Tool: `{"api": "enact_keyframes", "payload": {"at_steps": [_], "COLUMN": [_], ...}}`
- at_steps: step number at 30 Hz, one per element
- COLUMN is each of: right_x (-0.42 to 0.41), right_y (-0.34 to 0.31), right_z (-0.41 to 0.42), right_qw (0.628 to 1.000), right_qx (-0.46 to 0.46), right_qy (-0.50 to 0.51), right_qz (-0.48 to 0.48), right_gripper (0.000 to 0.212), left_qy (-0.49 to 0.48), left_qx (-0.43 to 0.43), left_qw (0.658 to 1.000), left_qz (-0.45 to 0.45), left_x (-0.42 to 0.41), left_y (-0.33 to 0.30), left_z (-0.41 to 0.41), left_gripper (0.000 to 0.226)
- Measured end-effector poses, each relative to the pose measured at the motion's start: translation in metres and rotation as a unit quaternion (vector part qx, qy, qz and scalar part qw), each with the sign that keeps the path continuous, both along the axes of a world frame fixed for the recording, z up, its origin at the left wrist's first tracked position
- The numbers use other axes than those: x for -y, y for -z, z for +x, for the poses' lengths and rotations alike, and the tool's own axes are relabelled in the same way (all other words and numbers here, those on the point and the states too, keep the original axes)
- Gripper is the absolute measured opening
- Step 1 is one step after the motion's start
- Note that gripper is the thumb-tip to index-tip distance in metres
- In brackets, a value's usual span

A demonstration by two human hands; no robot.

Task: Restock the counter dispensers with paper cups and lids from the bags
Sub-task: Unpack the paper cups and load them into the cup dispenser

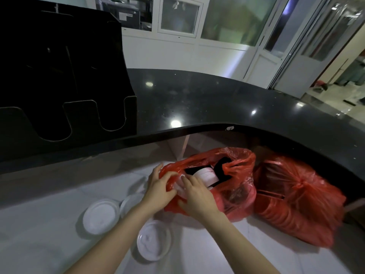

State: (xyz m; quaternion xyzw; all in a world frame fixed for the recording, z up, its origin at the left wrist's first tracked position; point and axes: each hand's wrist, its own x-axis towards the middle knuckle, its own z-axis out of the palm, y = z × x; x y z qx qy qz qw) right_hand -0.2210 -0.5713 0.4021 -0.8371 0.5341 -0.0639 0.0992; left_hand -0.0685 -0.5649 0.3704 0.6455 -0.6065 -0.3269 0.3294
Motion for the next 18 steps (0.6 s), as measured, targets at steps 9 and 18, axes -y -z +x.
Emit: {"api": "enact_keyframes", "payload": {"at_steps": [9, 18], "right_x": [0.036, 0.032], "right_y": [0.026, 0.012], "right_z": [0.007, -0.014], "right_qw": [0.998, 0.995], "right_qx": [0.015, 0.074], "right_qy": [0.036, 0.063], "right_qz": [-0.041, -0.026], "right_gripper": [0.075, 0.056], "left_qy": [-0.012, -0.08], "left_qx": [-0.223, -0.197], "left_qw": [0.972, 0.976], "left_qz": [0.071, 0.046], "left_x": [0.047, 0.046], "left_y": [0.017, 0.018], "left_z": [-0.004, -0.011], "left_gripper": [0.056, 0.051]}}
